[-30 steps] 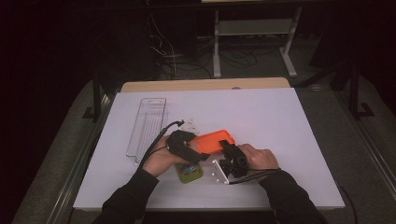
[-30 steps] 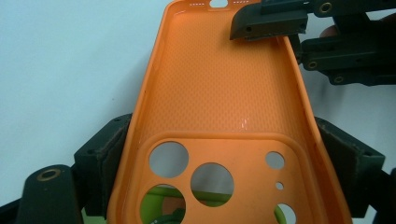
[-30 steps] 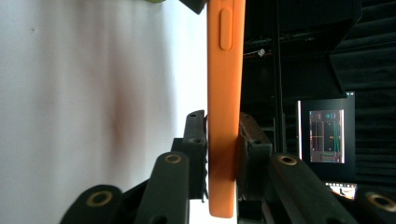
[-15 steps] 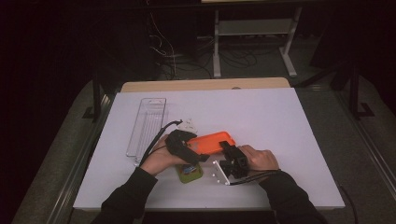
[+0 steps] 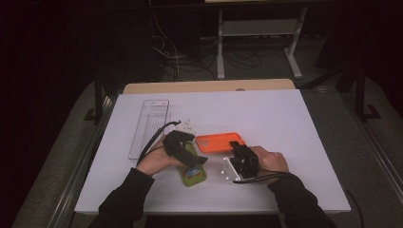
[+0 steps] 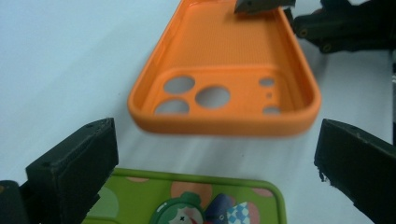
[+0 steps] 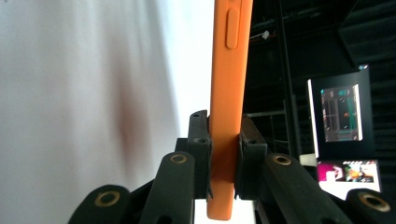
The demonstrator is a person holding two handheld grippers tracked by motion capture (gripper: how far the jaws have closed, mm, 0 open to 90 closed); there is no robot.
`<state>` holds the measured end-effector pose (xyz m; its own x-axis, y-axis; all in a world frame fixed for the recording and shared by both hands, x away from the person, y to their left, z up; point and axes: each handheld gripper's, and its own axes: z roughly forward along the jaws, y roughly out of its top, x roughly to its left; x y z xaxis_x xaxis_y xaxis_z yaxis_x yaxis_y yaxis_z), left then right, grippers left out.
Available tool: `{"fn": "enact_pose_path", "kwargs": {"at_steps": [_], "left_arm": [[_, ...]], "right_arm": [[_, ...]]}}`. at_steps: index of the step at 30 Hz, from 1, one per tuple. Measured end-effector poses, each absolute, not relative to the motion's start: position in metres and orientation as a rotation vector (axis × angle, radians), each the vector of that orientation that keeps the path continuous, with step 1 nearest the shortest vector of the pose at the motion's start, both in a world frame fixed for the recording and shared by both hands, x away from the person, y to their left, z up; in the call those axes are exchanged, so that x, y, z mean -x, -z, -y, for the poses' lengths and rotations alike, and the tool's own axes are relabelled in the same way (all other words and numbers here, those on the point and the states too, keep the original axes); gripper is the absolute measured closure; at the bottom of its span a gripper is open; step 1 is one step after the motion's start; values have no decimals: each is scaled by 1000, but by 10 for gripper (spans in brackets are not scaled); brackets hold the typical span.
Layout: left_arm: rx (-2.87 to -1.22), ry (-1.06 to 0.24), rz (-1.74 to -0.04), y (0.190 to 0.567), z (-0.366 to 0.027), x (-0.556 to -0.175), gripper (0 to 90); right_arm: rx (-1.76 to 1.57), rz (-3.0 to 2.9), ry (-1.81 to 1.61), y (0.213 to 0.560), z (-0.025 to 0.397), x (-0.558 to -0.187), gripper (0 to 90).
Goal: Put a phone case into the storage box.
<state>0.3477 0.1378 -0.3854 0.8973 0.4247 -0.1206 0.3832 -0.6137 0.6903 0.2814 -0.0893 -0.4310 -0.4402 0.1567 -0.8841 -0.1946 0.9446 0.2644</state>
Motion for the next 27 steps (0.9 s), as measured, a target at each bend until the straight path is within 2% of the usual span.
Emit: {"fn": "enact_pose_path", "kwargs": {"at_steps": [3, 10, 27], "left_arm": [[-2323, -101, -538, 386, -139, -351, 0], [-2289, -100, -611, 388, -137, -348, 0], [-2331, -128, -579, 388, -138, -349, 0]], "right_arm": [[-12, -2009, -420, 430, 93, -284, 778], [-138, -2056, -504, 426, 102, -290, 778], [-488, -2175, -753, 418, 117, -303, 778]]}}
